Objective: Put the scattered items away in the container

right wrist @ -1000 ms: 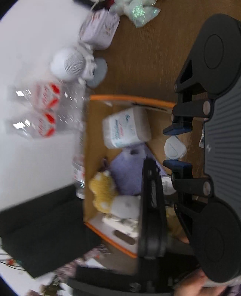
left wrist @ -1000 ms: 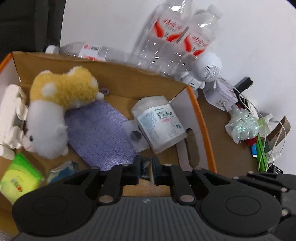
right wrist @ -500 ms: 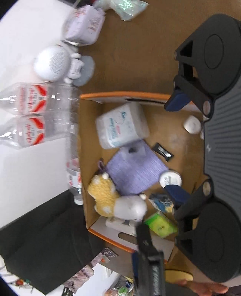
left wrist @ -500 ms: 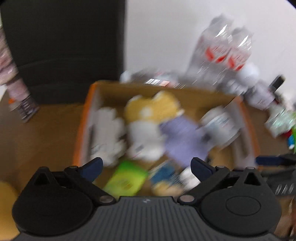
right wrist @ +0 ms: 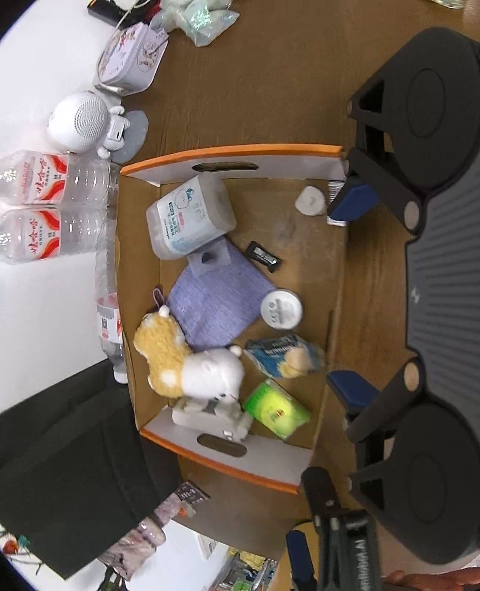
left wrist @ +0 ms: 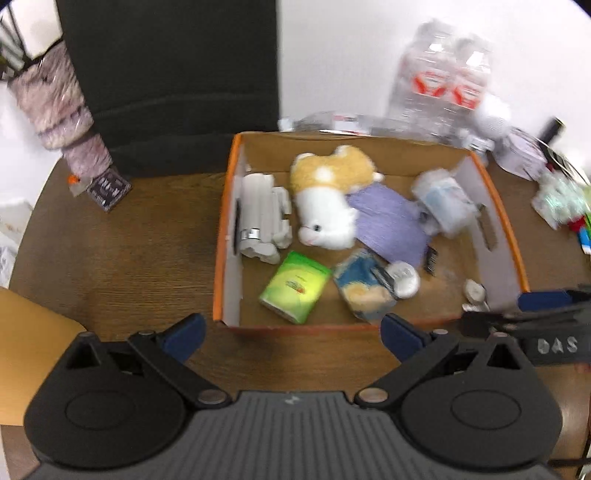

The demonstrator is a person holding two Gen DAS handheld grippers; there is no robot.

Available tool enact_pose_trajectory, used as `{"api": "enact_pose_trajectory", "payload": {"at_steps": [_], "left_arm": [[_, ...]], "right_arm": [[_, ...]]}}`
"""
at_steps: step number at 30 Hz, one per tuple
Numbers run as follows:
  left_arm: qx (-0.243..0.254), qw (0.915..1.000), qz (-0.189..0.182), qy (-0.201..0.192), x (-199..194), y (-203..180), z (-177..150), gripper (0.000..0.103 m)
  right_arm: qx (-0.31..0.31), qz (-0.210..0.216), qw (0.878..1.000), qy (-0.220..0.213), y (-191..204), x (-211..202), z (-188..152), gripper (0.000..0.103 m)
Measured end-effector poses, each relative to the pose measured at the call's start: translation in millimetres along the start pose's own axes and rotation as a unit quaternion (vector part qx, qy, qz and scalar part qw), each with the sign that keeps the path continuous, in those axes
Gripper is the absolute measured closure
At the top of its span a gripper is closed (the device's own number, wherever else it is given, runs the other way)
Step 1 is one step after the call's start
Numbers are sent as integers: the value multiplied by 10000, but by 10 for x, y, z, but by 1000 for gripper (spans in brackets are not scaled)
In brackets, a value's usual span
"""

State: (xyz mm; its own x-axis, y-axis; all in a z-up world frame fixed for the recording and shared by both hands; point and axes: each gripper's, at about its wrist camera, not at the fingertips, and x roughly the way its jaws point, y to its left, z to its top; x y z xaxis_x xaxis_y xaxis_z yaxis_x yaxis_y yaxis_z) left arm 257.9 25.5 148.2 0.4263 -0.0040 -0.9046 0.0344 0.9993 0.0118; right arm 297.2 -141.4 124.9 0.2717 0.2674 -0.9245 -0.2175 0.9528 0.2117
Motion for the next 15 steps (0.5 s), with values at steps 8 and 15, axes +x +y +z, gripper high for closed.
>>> {"api": "enact_pose_trajectory", "payload": {"at_steps": [8,15], "left_arm": [[-52,9997,-43,-252,-418,-168,-203,0],[-9,9989,-20,-470,-691,-271,-407,0]], "right_arm": [[24,-12,9996,-272,2,-380,-317,15],[-102,-141,9981,-596,94,-637,-574,15]]}}
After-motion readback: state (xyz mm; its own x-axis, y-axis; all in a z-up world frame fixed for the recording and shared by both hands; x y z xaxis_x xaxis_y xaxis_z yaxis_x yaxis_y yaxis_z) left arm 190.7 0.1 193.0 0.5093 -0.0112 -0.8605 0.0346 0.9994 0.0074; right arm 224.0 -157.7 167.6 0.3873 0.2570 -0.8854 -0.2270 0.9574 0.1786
